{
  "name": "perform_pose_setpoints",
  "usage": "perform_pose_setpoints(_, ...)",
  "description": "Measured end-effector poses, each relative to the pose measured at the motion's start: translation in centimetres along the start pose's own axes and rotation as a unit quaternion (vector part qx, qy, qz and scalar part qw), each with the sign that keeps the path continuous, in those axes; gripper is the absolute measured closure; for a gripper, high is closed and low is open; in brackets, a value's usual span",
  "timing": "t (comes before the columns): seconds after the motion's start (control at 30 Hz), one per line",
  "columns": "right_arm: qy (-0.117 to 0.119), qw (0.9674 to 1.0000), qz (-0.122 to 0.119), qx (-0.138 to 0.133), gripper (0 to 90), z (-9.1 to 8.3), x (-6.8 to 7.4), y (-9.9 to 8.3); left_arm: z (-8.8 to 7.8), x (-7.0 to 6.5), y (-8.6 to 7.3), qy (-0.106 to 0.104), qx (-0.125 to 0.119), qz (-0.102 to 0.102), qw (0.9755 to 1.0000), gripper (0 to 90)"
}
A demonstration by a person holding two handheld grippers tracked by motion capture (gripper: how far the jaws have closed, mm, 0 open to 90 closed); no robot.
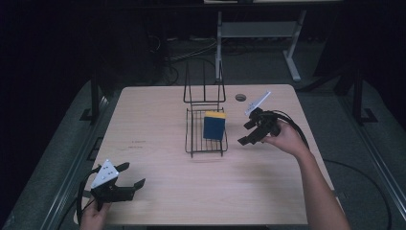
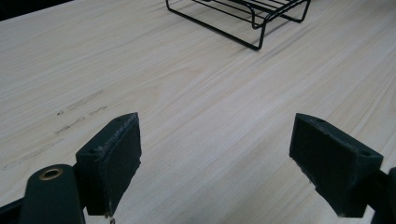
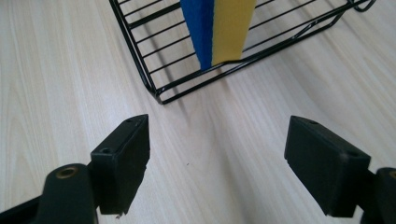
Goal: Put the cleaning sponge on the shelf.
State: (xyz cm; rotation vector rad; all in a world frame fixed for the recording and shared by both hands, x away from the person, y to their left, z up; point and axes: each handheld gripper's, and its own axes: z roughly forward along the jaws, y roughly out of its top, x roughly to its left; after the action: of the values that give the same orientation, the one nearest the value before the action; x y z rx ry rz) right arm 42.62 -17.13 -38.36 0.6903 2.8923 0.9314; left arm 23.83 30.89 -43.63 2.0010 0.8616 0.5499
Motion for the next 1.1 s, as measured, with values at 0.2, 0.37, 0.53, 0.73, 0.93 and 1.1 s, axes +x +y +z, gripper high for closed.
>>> perform_pose_setpoints(0.2,0.001,1.0000,0.003,0.006,21.0,-0.1,0.2,-0.7,0.0,0.0,0.0,-0.001,0.001,0.001,1.0000,16.2)
perform_pose_setpoints(0.37,0.003,0.9999,0.003,0.010,20.1,-0.3,0.5,-0.8,0.0,-0.1,0.0,0.000,0.000,0.001,1.0000,16.2)
perform_pose_setpoints(0.53,0.000,0.9999,0.000,0.013,19.2,-0.6,0.9,-0.8,0.0,-0.1,0.0,0.000,0.001,0.002,1.0000,16.2)
perform_pose_setpoints(0.73,0.000,1.0000,-0.005,0.004,19.2,-0.6,1.3,-1.2,0.0,-0.1,0.1,0.000,0.000,0.001,1.0000,16.2)
perform_pose_setpoints(0.93,0.002,0.9999,0.003,0.011,18.9,-0.4,1.2,-2.0,0.0,-0.1,0.1,0.000,0.001,0.002,1.0000,16.2)
perform_pose_setpoints(1.1,-0.001,1.0000,0.005,0.004,18.9,-0.6,1.4,-2.4,0.0,-0.1,0.1,0.000,0.001,0.002,1.0000,16.2)
